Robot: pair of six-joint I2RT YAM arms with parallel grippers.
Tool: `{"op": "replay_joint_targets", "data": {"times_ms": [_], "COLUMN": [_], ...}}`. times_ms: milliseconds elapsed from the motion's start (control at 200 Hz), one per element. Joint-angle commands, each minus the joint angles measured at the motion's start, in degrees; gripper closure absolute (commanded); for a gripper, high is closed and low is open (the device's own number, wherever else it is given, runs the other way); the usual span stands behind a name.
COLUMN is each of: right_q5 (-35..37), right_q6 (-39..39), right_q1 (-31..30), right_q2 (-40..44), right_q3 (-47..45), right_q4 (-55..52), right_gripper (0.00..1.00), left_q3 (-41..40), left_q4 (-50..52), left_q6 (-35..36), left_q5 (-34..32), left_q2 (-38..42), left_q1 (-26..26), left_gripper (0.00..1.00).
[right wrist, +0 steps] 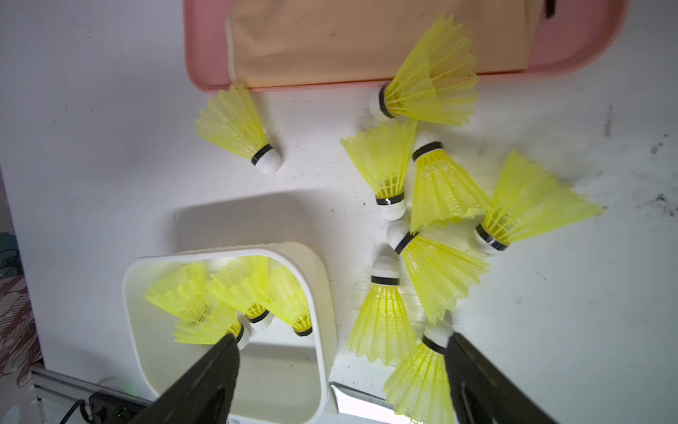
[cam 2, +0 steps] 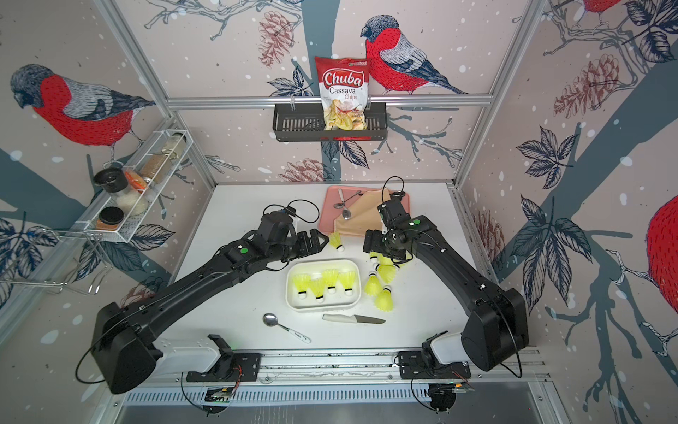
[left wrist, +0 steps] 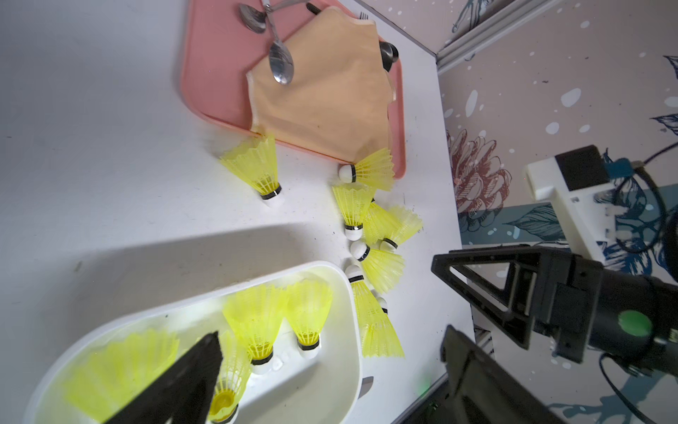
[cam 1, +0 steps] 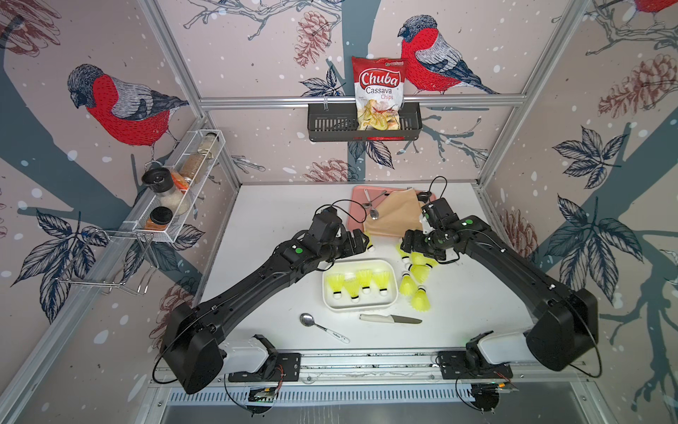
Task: Put the shuttlecocks into the storage box
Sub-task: Pick up the shuttlecock at the center of the board.
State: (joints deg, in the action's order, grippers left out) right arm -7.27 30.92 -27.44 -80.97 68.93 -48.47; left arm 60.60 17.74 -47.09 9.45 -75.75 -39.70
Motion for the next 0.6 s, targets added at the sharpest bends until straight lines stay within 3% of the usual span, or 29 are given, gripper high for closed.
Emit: {"op": "replay_joint_targets", "data": {"times_ms": [0, 285, 595], "right_q5": [2.7, 10.2, 4.7], "right_q6": [-0.5, 6.7, 8.7], "right_q1": [0.4, 2.4, 10.8], "right_q2": [-0.5, 2.0, 3.4], "right_q3": [-1.4, -8.4, -18.1], "right_q4": [-0.8, 0.6, 10.7], "right_gripper": [0.15, 0.33, 0.39], "left_q3": [-0.5, -0.8, 8.2], "left_q4": [-8.0, -14.9, -14.9], "left_q6": [1.3, 3.0, 6.7], "left_q5": [6.9, 16.4, 20.0], "left_q2": [-2.4, -10.4, -23.1], "left_q1": [0.2, -0.1, -4.0], "left_gripper": [0.04, 0.06, 0.08]}}
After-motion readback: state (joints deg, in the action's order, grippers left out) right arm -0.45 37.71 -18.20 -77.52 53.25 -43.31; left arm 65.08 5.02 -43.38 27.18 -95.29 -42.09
